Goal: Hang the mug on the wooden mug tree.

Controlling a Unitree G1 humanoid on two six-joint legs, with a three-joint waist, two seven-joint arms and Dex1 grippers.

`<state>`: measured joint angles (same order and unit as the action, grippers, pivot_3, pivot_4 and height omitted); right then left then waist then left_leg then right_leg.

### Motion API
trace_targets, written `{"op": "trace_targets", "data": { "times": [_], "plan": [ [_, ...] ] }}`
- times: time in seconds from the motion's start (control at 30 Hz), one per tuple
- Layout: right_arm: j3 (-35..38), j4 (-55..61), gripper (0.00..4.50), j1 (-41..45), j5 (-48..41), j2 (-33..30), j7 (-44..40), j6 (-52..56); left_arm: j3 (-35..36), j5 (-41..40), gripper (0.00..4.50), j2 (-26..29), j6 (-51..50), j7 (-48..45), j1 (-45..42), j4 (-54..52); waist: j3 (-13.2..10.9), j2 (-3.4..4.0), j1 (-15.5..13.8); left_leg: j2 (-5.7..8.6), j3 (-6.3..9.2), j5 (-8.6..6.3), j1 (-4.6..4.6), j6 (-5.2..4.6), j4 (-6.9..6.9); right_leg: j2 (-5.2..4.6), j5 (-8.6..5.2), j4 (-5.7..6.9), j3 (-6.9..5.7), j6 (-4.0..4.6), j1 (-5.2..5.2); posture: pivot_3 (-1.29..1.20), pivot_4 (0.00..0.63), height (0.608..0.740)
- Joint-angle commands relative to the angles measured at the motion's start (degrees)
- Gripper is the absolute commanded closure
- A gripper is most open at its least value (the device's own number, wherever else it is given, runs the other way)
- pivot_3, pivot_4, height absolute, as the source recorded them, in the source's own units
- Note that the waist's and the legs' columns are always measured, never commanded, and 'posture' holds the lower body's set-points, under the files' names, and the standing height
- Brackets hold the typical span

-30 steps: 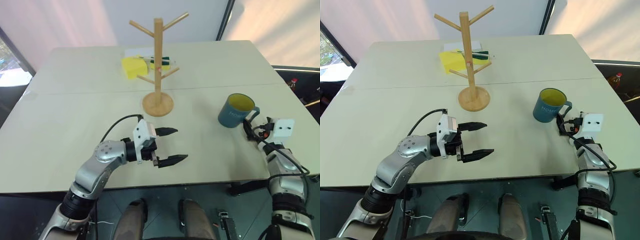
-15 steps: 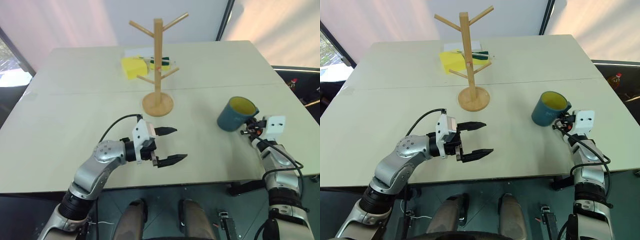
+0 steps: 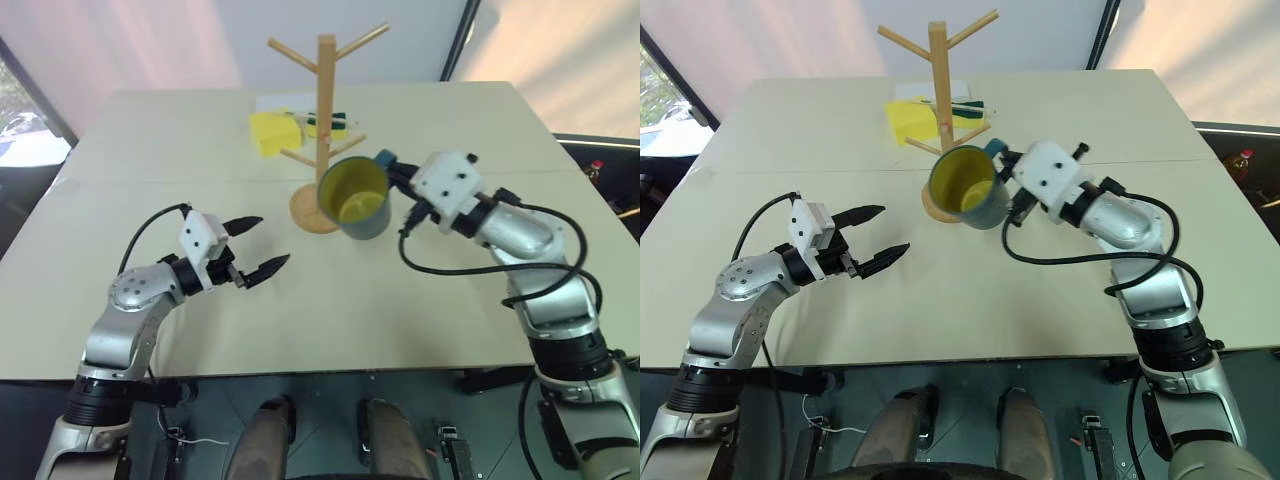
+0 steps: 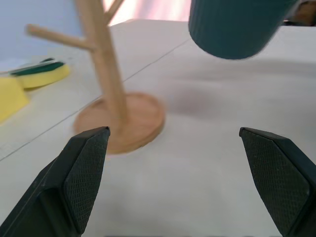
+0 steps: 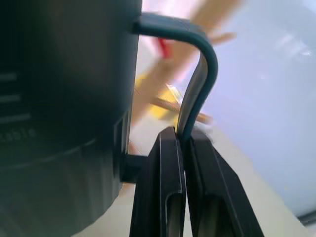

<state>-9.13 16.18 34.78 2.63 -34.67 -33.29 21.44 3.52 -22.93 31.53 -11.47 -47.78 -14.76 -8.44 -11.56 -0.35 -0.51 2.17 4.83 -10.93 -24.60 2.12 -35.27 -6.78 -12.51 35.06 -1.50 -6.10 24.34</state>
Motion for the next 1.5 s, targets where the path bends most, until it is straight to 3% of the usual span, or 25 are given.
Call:
{"op": "trace_targets", "data": {
  "times": [0.03,0.33,0.73,1.0,1.47,1.5],
  "plan": [
    [-3.42,1.98,4.42,6.66,5.37,1.82,1.71,6.68,3.62,-0.7,0.0,0.57,1.99,1.02,-0.72,-0.94,-0.01,-0.02,-0.19,0.05,-0.01,0.0,-0.1,0.0,-0.01,-0.01,0.01,0.0,0.02,-0.02,0.07,0.0,0.15,0.74],
    [-9.21,1.26,4.42,15.8,11.74,6.03,1.42,15.66,5.91,-1.6,0.0,0.27,2.22,2.07,0.23,-1.83,-0.01,-0.02,0.25,-0.02,0.02,0.0,-0.13,0.0,0.03,0.1,0.1,0.14,-0.09,-0.23,0.18,0.0,0.15,0.74],
    [-10.63,-1.93,4.42,19.49,13.56,9.26,1.03,18.14,6.99,-6.05,0.0,0.38,0.5,1.02,-0.23,-3.87,-0.01,-0.02,1.54,-0.03,0.01,0.01,0.08,-0.01,0.03,0.12,0.12,0.36,-0.05,-0.25,0.12,0.0,0.15,0.74],
    [-11.95,-5.91,4.42,21.42,13.79,10.98,0.73,16.65,10.58,-13.69,0.0,1.55,-5.14,1.72,-0.93,-7.88,-0.01,-0.03,1.58,-0.06,0.02,0.02,0.14,0.0,0.02,0.17,0.12,0.46,-0.04,-0.25,0.11,0.0,0.15,0.74],
    [-12.04,-15.63,4.42,24.7,14.96,14.67,2.6,12.32,11.4,-13.76,0.0,2.58,-5.39,1.82,-0.06,-8.52,-0.01,-0.03,1.61,-0.08,0.01,0.03,0.16,0.01,0.03,0.23,0.12,0.46,-0.02,-0.25,0.11,0.0,0.15,0.74],
    [-12.05,-15.97,4.15,24.74,15.03,14.72,2.63,12.05,11.37,-13.74,0.0,2.58,-5.37,1.82,-0.15,-8.47,-0.01,-0.02,1.61,-0.08,0.01,0.03,0.16,0.01,0.03,0.23,0.12,0.46,-0.02,-0.25,0.11,0.0,0.15,0.74]
  ]
}}
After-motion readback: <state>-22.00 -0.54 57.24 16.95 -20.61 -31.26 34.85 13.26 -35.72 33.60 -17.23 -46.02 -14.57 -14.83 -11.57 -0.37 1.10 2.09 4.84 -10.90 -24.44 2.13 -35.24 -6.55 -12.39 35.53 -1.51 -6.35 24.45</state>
